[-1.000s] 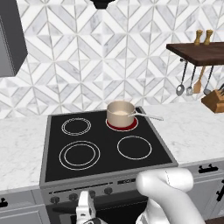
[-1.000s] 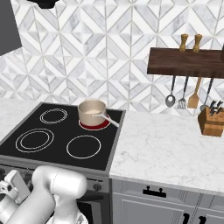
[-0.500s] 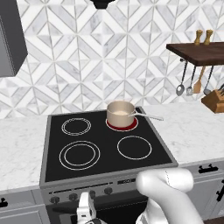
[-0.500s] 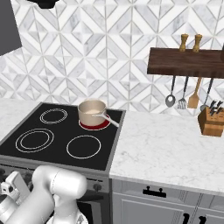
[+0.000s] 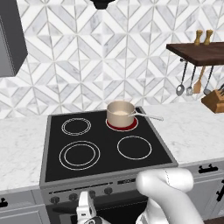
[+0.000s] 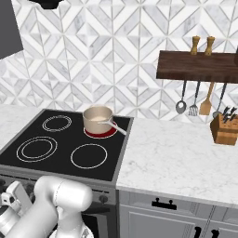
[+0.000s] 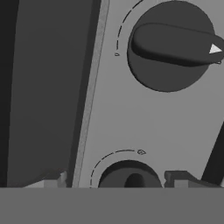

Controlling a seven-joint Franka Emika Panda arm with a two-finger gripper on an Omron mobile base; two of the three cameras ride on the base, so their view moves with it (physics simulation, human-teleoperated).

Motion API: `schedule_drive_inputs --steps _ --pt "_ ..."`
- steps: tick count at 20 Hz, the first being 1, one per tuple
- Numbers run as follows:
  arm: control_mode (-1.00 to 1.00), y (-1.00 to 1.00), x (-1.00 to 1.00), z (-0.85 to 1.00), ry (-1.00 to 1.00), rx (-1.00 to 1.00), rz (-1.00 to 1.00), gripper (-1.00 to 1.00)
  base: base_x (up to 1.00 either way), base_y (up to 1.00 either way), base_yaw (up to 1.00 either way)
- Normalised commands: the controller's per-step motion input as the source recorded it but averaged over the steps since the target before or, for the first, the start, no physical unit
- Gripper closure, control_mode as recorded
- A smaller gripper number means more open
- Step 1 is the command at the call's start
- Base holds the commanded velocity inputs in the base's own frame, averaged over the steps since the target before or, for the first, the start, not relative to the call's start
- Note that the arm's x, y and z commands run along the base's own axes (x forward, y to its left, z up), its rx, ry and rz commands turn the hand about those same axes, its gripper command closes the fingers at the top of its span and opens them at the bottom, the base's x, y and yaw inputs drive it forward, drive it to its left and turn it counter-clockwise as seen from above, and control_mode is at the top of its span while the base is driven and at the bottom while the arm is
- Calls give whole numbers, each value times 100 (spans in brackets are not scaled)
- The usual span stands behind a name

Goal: Turn off the rear right burner of the stove.

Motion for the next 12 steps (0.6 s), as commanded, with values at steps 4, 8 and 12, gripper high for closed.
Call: schedule_drive_inputs --steps 4,8,12 --pt "-100 0 2 0 0 0 0 100 0 0 0" --pt "-100 0 0 13 0 2 0 100 0 0 0" --pt "-100 0 0 32 0 13 -1 100 0 0 0"
